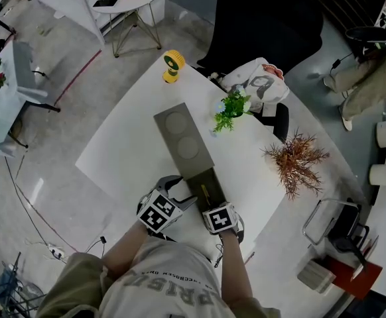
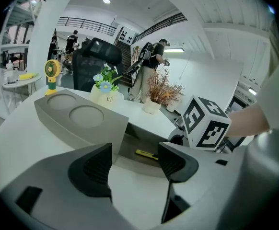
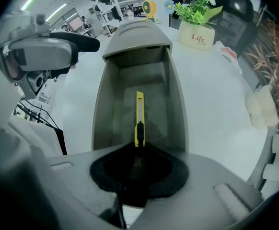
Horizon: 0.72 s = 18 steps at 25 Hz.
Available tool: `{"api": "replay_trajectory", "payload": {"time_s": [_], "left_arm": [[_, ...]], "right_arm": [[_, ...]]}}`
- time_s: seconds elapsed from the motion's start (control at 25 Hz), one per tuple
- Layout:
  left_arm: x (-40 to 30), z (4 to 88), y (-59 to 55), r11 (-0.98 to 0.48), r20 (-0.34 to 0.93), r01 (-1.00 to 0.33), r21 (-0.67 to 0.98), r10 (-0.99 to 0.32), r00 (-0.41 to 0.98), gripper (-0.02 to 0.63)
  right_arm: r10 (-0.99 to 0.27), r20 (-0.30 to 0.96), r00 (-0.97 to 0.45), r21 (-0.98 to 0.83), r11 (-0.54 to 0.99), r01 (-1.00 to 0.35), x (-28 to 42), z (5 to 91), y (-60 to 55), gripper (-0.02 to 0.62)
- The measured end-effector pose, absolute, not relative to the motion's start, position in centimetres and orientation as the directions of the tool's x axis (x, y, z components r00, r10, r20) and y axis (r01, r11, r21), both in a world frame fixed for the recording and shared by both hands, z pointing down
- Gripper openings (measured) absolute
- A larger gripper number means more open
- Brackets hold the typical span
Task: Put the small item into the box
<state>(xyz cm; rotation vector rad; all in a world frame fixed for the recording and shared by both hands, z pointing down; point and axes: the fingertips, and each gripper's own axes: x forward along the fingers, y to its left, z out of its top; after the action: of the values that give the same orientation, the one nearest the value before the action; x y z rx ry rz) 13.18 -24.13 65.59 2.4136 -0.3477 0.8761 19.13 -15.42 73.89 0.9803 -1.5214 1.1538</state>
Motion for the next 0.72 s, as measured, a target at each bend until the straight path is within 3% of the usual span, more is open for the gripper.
{"api": "replay_trajectory", "payload": {"time_s": [0.48,0.72], "left_arm": [[12.7,64.8,-24.5,-0.824,0.661,-0.420,0.381,-0.075,0.746,0.285],[12.6,64.3,-24.4,-0.831,0.656,-0.428,0.356,-0.105,0.748,0.285]], "right_arm": [[-0.015,0.969,-0.245,-0.237,0.201,-0.950,18.9,73.7,-13.9,0.080],[-0.122,0.962,-0.246,-0.219,0.199,-0.955,19.5,72.0,-15.0,0.080]]}}
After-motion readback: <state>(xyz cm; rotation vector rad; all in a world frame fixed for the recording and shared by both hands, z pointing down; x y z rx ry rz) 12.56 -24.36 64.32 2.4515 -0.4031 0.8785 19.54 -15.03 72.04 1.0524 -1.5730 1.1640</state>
